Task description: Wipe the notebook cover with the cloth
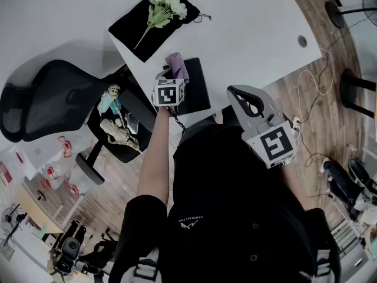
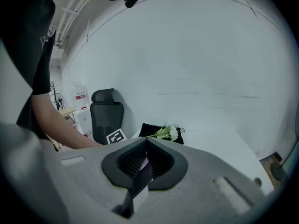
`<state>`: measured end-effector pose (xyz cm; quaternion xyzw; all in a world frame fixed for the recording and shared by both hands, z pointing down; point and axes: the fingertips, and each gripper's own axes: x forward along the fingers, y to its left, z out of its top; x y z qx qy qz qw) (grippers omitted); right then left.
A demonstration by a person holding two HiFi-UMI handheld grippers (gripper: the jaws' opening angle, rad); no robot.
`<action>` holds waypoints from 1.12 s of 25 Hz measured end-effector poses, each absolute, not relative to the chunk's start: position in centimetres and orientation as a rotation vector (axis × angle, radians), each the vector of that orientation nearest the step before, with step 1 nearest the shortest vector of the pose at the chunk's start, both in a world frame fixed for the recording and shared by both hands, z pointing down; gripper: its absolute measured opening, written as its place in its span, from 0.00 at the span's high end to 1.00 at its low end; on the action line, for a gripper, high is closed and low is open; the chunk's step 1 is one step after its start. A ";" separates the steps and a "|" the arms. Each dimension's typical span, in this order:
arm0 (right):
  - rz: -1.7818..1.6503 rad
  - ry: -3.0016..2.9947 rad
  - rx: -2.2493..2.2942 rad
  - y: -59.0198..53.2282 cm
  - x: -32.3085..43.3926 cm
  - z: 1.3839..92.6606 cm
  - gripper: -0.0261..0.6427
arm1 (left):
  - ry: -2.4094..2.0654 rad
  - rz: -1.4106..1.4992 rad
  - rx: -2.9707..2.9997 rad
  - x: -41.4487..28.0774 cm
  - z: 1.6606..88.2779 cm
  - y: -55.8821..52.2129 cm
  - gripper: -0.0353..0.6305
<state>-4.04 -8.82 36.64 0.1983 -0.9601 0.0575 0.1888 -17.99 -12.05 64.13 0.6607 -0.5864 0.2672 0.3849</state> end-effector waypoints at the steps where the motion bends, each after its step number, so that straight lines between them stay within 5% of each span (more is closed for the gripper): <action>1: 0.156 -2.701 0.553 -8.7 -4.1 36.6 0.95 | -1.495 0.681 1.680 -18.1 64.1 -12.0 0.82; 28: 0.112 -2.695 0.495 -8.3 -4.5 36.9 0.95 | -1.565 0.694 1.589 -21.5 64.2 -9.7 0.82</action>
